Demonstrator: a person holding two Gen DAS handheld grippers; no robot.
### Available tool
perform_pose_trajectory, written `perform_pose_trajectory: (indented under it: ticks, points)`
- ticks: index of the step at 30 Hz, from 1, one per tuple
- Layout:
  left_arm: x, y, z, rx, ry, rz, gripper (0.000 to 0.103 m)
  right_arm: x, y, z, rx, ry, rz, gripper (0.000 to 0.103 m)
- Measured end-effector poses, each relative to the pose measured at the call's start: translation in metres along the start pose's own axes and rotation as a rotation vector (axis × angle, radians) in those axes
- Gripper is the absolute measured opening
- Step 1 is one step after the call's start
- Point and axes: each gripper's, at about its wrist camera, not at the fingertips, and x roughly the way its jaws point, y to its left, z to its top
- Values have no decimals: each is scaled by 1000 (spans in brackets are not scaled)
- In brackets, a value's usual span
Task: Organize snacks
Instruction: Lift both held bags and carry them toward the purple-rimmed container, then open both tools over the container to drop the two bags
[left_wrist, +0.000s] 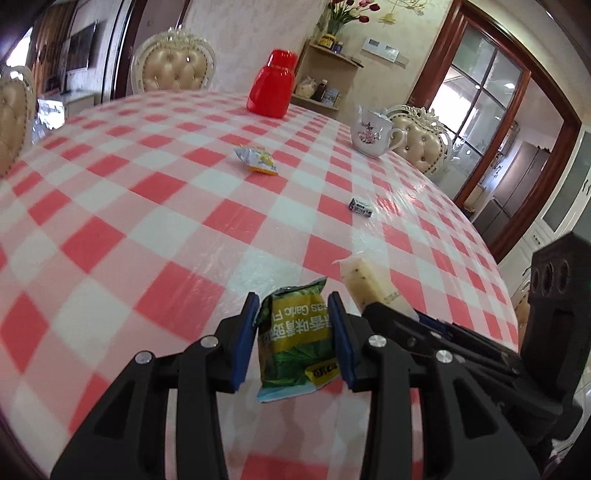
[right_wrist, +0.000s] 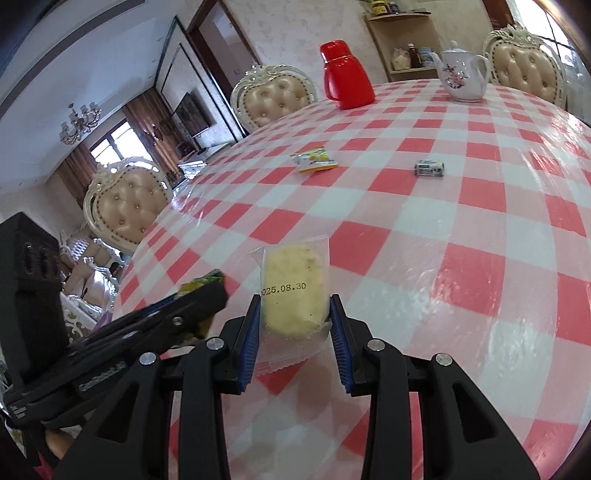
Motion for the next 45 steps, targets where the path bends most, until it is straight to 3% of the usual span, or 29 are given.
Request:
perform_pose_trajectory:
  ticks: [23,28,35,45]
  points:
    - [-107,75,-54,18,-56,154,39,-5,115,-47,-227,77,135,35]
    - [-134,97,-63,39,-82,245,39,-1,159,-67,-338,100,171,35]
    - [-168,142,-61,-6,-113,338,39,12,204,-90,-442,149,213,35]
    - [-190,186,-69,4,-70,451,39,26,265,-124,-603,225,280,35]
